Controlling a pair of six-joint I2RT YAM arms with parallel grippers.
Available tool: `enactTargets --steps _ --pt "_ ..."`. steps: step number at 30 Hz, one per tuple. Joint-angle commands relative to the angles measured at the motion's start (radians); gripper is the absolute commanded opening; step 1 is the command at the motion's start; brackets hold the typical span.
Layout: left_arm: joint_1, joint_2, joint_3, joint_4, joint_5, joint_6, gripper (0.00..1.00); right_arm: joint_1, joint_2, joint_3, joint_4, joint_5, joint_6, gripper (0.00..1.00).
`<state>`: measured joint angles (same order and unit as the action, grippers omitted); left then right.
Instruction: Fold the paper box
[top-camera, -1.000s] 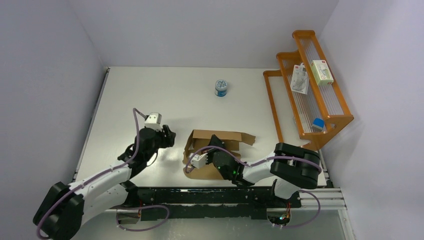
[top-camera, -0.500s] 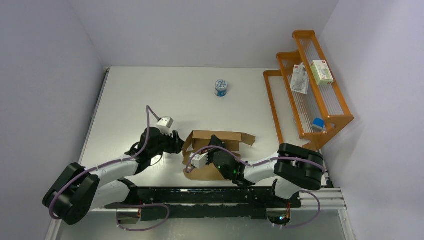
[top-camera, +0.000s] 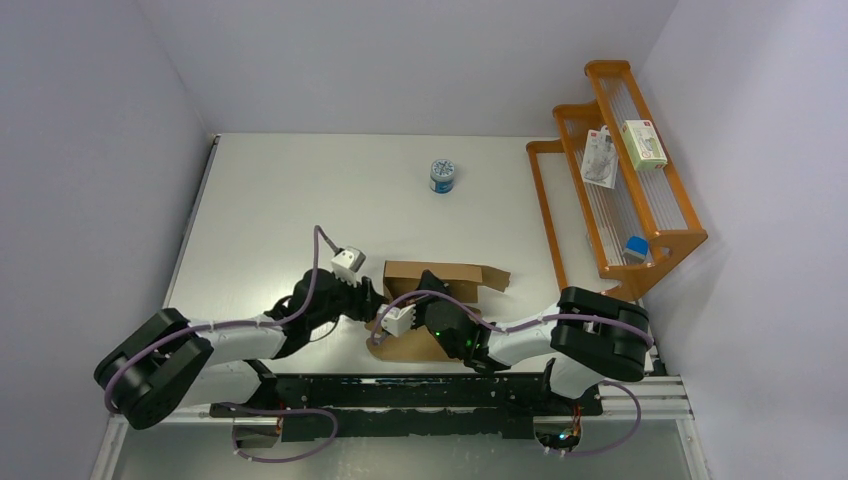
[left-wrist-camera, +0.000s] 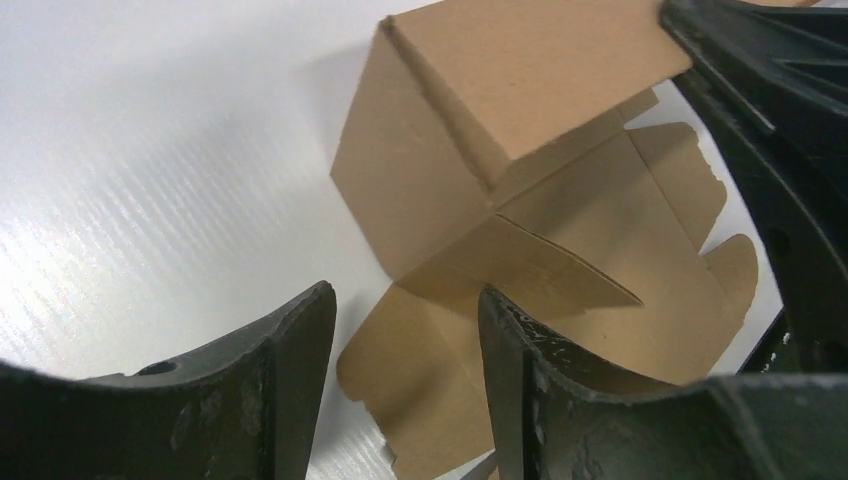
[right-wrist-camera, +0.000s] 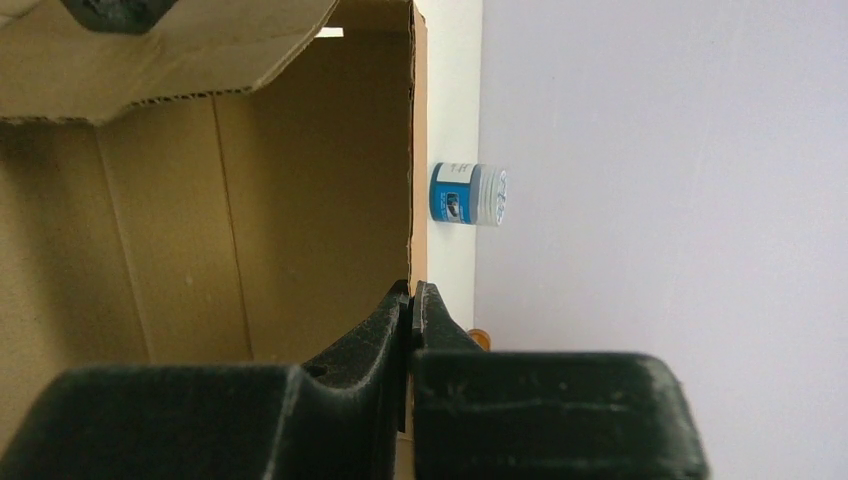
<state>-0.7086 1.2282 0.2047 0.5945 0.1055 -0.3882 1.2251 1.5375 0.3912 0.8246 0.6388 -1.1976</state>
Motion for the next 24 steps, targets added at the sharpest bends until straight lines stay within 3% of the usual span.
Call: enactTargets --steps 1,10,18,24 --pt "-0.041 0.007 -0.028 0.164 -0.081 0.023 0.6 0.005 -0.004 0.009 -0.052 -0.04 0.051 0.0" --pt "-0.074 0.18 -0.08 0.506 -0.23 0.03 0.59 0.004 -0.021 0.022 -0.121 -0.069 0.094 0.0" --pt "-0.087 0.39 -0.12 0.857 -0.243 0.038 0.61 0.005 -0.02 0.027 -0.144 -0.088 0.102 0.0" --pt "-0.095 0.49 -0.1 0.997 -0.274 0.038 0.61 0.005 -0.026 0.038 -0.176 -0.109 0.122 0.0"
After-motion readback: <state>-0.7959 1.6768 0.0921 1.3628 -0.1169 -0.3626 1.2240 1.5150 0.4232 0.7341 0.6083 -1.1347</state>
